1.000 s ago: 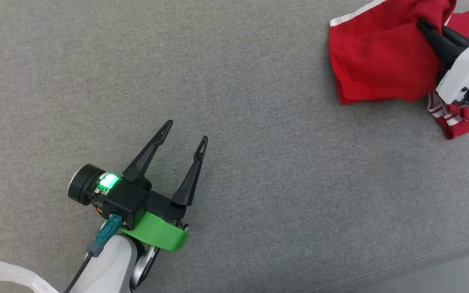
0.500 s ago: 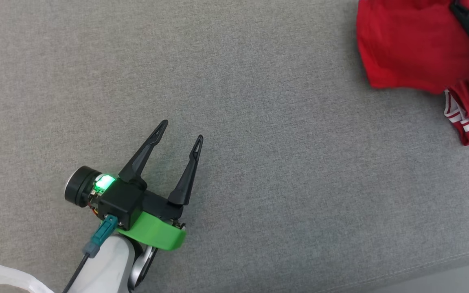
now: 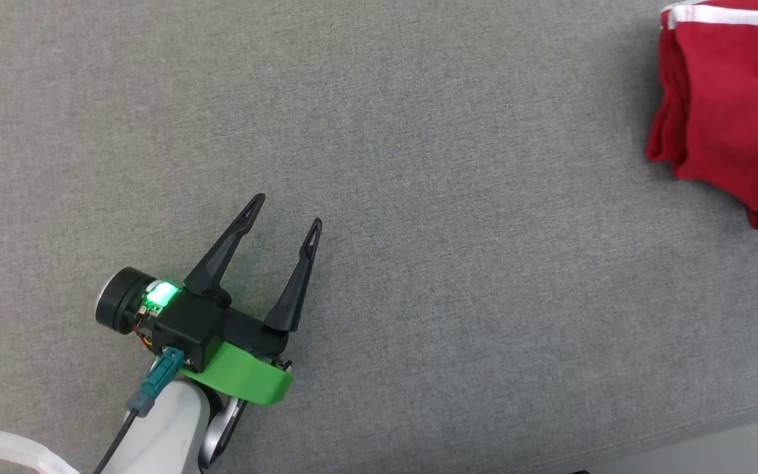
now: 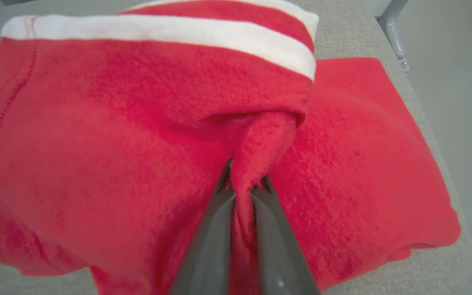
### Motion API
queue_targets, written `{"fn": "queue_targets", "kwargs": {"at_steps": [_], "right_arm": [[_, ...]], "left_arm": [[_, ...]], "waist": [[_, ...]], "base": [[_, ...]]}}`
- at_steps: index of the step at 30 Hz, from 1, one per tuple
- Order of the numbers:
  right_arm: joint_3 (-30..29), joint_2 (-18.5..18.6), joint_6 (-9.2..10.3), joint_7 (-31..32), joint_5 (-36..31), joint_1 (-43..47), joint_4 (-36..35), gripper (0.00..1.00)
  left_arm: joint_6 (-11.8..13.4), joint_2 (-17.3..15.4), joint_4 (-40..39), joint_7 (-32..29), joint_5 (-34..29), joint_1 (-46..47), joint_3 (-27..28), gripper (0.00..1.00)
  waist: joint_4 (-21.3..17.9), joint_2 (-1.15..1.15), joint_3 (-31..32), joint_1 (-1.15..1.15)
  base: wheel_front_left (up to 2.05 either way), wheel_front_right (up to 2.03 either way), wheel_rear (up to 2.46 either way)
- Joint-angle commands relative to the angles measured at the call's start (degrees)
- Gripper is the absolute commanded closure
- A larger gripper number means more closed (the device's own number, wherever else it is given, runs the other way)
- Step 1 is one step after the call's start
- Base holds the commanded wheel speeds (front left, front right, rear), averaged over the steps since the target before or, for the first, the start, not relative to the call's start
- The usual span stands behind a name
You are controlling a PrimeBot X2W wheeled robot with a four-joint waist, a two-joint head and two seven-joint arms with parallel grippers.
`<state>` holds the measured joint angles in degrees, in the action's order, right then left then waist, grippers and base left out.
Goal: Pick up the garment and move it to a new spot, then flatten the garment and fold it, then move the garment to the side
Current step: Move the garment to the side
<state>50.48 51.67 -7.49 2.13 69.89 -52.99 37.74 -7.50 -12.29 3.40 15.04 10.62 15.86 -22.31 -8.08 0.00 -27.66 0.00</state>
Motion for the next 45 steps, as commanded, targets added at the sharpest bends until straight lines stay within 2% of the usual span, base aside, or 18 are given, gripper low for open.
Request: {"fn": "queue_targets", "kwargs": {"at_steps": [1, 7, 9, 10, 16, 19, 23, 27, 31, 34, 39, 45], "right_arm": [[0.2, -0.5, -0.01, -0.5, -0.8, -0.9, 1.9, 1.0], [1.1, -4.1, -0.01, -4.9, -6.0, -5.1, 13.7, 1.0], [1.5, -5.4, 0.0, -6.2, -7.6, -6.1, 17.7, 0.61], [1.6, -6.1, 0.0, -7.2, -8.4, -6.7, 20.1, 0.0], [1.7, -9.3, 0.0, -11.7, -10.5, -7.8, 28.4, 0.0], [1.3, -9.2, 0.0, -14.7, -11.0, -7.7, 29.4, 0.0], [-0.1, -8.9, 0.0, -17.1, -11.3, -6.5, 26.8, 0.0], [-5.6, -8.3, 0.0, -17.3, -14.4, -4.8, 19.4, 0.0], [-16.4, -10.1, 0.0, -17.3, -21.5, 2.4, 10.2, 0.0], [-24.3, -13.0, -0.01, -17.3, -26.9, 10.4, 3.5, 0.0], [-36.3, -20.7, -0.01, -17.3, -35.8, 25.5, -9.2, 0.0], [-44.0, -29.6, -0.01, -17.3, -43.6, 39.3, -23.0, 0.0]], "left_arm": [[0.0, -0.5, 0.0, 0.2, 0.4, 0.4, 0.1, 0.0], [0.0, -0.6, 0.0, 0.2, 0.5, 1.1, -0.6, 0.0], [0.0, -0.5, 0.3, 0.2, 0.6, 1.2, -0.9, 0.0], [0.0, -0.2, 0.3, 0.2, 0.5, 1.3, -0.9, 0.0], [0.0, 1.0, 0.8, 0.2, 1.0, -0.2, -0.1, 0.0], [0.2, 1.8, 0.8, 0.2, 1.3, -1.1, 0.9, 0.0], [0.6, 2.5, 0.5, 0.2, 1.7, -3.0, 3.2, 0.0], [1.4, 2.4, -0.2, 0.2, 2.0, -5.3, 7.0, 0.0], [1.9, 1.9, -0.5, 0.2, 2.4, -7.8, 11.1, 0.0], [1.8, 1.8, -0.1, 0.2, 3.1, -9.3, 13.4, 0.0], [1.8, 1.9, 4.8, -0.4, 6.2, -10.8, 15.7, 0.0], [4.3, 1.7, 9.3, -0.3, 6.5, -11.5, 18.0, 0.0]], "waist": [[0.2, 0.0, -0.3, 0.0], [0.8, 0.0, -0.9, 0.0], [1.0, 0.0, -0.6, 0.0], [1.1, 0.0, -0.3, 0.0], [1.8, 0.0, 3.7, 0.0], [2.3, 0.0, 6.7, 0.0], [3.4, 0.0, 11.4, 0.0], [4.3, 0.0, 16.3, 0.0], [5.3, 0.0, 21.0, 0.0], [6.0, 0.0, 23.7, 0.0], [7.1, 0.0, 27.5, 0.0], [7.8, 0.0, 28.2, 0.0]], "base": [[0.0, 0.0, 0.0], [0.0, 0.0, 0.0], [0.0, 0.0, 0.0], [0.0, 0.0, 0.0], [0.0, 0.0, 0.0], [0.0, 0.0, 0.0], [0.0, 0.0, 0.0], [0.0, 0.0, 0.0], [0.0, 0.0, 0.0], [0.0, 0.0, 0.0], [0.0, 0.0, 0.0], [0.0, 0.0, 0.0]]}}
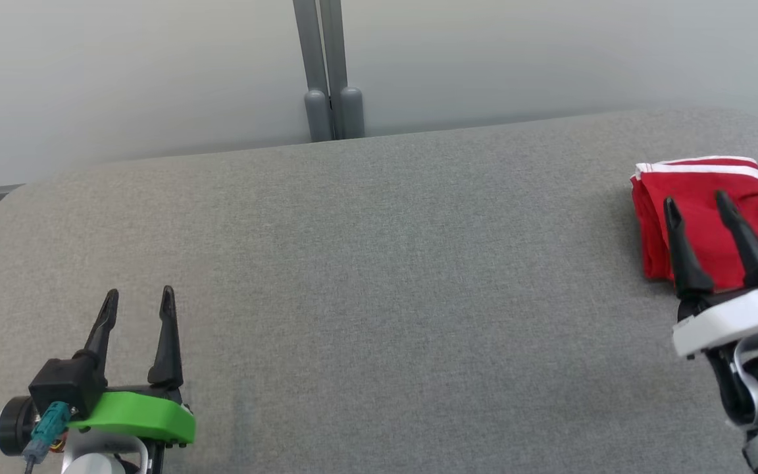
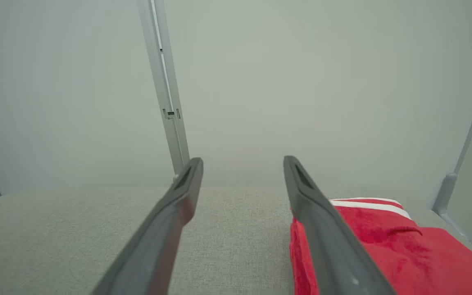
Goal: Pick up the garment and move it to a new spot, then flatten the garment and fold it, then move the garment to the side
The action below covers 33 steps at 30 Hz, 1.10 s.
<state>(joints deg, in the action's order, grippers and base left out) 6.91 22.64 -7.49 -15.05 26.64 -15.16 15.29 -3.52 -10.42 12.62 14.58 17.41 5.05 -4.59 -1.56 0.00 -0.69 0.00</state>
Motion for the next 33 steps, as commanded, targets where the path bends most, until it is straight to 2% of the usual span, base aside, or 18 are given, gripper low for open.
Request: {"fn": "queue_targets", "kwargs": {"at_steps": [1, 6, 12, 27, 28, 33], "right_arm": [[-1.3, -1.7, -0.01, -0.1, -1.2, 2.9, -1.6, 0.0], [-3.6, -6.5, -0.01, -0.1, -4.2, 9.3, -5.4, 0.0], [-4.0, -9.2, -0.01, -0.1, -5.4, 12.0, -7.1, 0.0], [-2.7, -10.2, -0.01, -0.1, -7.6, 10.5, -3.9, 0.0], [-2.8, -10.1, 0.0, 0.0, -7.2, 11.0, -4.0, 1.0], [-2.7, -11.3, 0.0, 0.6, -5.2, 12.0, -2.5, 1.0]], "left_arm": [[0.6, -0.1, 0.5, 0.3, -0.4, -0.8, 0.5, 0.0], [-0.6, 1.4, 1.9, 0.6, 0.4, -1.3, 1.6, 0.0], [-1.5, 3.9, 1.0, 0.6, -0.7, -3.3, 4.4, 0.0], [-3.4, 6.2, 2.8, 0.6, -3.0, -2.8, 5.9, 0.0], [-3.1, 6.1, 2.8, 0.4, -2.9, -3.1, 5.8, 1.0], [-3.1, 6.4, 4.8, -0.8, -0.8, -3.3, 6.1, 1.0]], "waist": [[1.4, 0.0, 1.3, 0.0], [1.8, 0.0, 1.3, 0.0], [1.6, 0.0, 1.1, 0.0], [1.7, 0.0, 1.2, 0.0], [1.7, 0.0, 1.2, 0.0], [1.7, 0.0, 1.2, 0.0]], "base": [[0.0, 0.0, 0.0], [0.0, 0.0, 0.0], [0.0, 0.0, 0.0], [0.0, 0.0, 0.0], [0.0, 0.0, 0.0], [0.0, 0.0, 0.0]]}}
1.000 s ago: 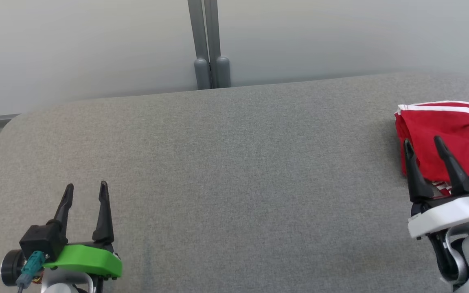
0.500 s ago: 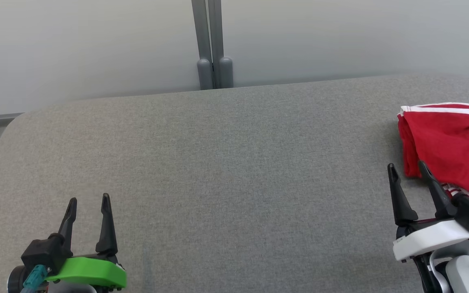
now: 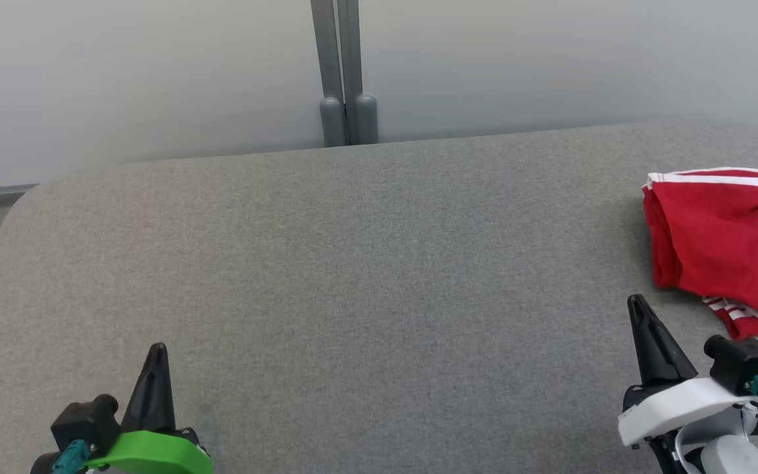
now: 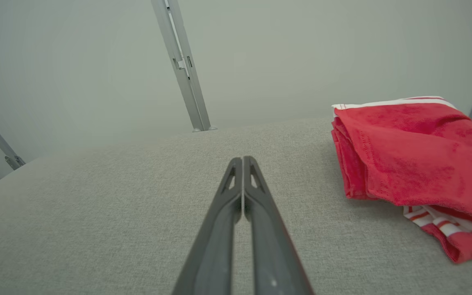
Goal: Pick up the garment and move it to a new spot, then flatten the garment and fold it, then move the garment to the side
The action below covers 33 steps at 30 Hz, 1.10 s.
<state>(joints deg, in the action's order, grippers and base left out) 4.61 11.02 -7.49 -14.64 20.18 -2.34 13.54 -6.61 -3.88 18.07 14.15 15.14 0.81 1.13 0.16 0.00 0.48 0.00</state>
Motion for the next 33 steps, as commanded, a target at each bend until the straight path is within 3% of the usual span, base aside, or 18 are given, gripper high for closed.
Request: {"fn": "queue_targets", "kwargs": {"at_steps": [1, 33], "right_arm": [[-0.5, 0.2, 0.0, 0.5, 2.2, -0.9, -0.7, 1.0], [-4.7, -3.0, 0.0, 8.5, 29.2, -2.3, -0.4, 1.0]], "left_arm": [[0.0, -0.1, -0.6, -0.7, 2.4, 1.1, 0.6, 1.0], [-0.4, 0.3, -2.3, -8.2, 31.4, 2.8, 2.3, 1.0]], "waist": [[0.0, 0.0, 0.0, 0.0], [0.0, 0.0, -0.2, 0.0]], "base": [[0.0, 0.0, 0.0], [0.0, 0.0, 0.0]]}}
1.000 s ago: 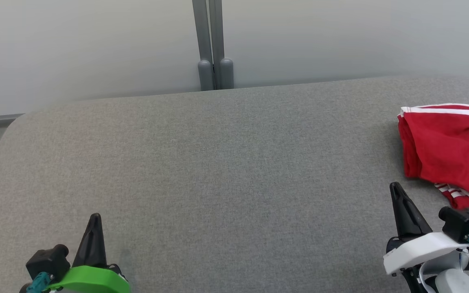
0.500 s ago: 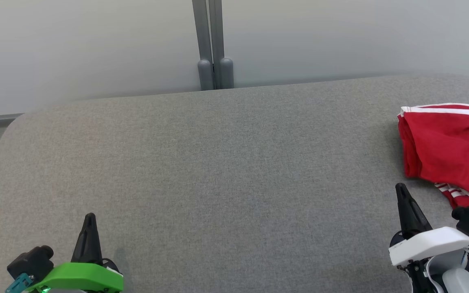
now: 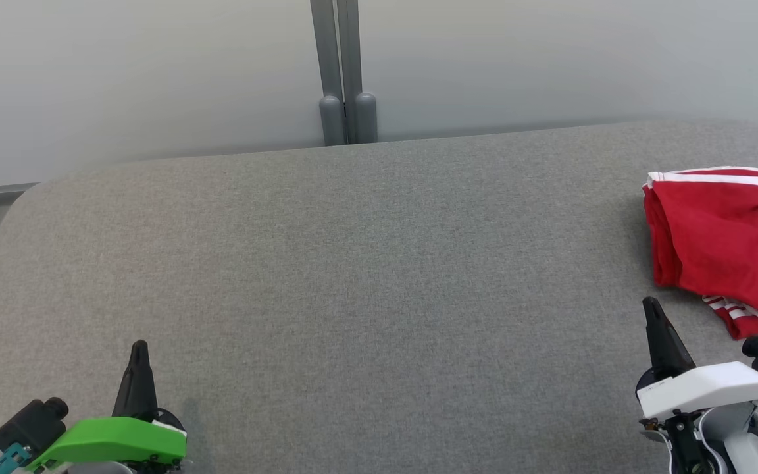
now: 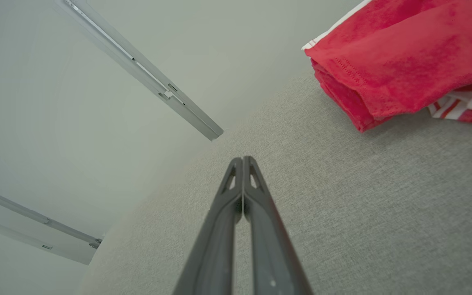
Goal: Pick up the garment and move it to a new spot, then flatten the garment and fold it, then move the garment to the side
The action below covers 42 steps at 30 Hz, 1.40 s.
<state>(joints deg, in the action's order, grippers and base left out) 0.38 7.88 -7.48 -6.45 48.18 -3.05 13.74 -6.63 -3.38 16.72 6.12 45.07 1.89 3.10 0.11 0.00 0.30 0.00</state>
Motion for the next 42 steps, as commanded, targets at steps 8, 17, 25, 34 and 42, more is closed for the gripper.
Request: {"fn": "queue_targets", "kwargs": {"at_steps": [8, 17, 25, 34, 42], "right_arm": [[-1.3, -0.5, -0.01, 1.9, 6.6, -1.9, -0.5, 1.0], [-2.1, -1.1, -0.02, 3.5, 12.0, -2.1, -0.4, 1.0], [-2.8, -1.6, -0.02, 4.9, 16.6, -2.4, -0.3, 1.0], [-3.6, -2.3, -0.02, 6.3, 21.4, -2.5, -0.2, 1.0], [-4.2, -2.7, -0.02, 7.5, 25.2, -2.6, -0.1, 1.0]], "left_arm": [[-0.4, -0.2, -1.2, -1.7, 7.2, 2.2, 0.7, 1.0], [-0.5, -0.1, -1.4, -3.4, 12.9, 2.5, 1.1, 1.0], [-0.6, 0.0, -1.6, -4.7, 17.8, 2.9, 1.5, 1.0], [-0.7, 0.1, -1.8, -6.1, 22.8, 3.2, 1.8, 1.0], [-0.7, 0.2, -2.0, -7.2, 27.0, 3.5, 2.1, 1.0]], "waist": [[0.0, 0.0, 0.0, 0.0], [0.0, 0.0, -0.1, 0.0], [0.0, 0.0, -0.1, 0.0], [0.0, 0.0, -0.2, 0.0], [-0.1, 0.0, -0.2, 0.0]], "base": [[0.0, 0.0, 0.0], [0.0, 0.0, 0.0], [0.0, 0.0, 0.0], [0.0, 0.0, 0.0], [0.0, 0.0, 0.0]]}}
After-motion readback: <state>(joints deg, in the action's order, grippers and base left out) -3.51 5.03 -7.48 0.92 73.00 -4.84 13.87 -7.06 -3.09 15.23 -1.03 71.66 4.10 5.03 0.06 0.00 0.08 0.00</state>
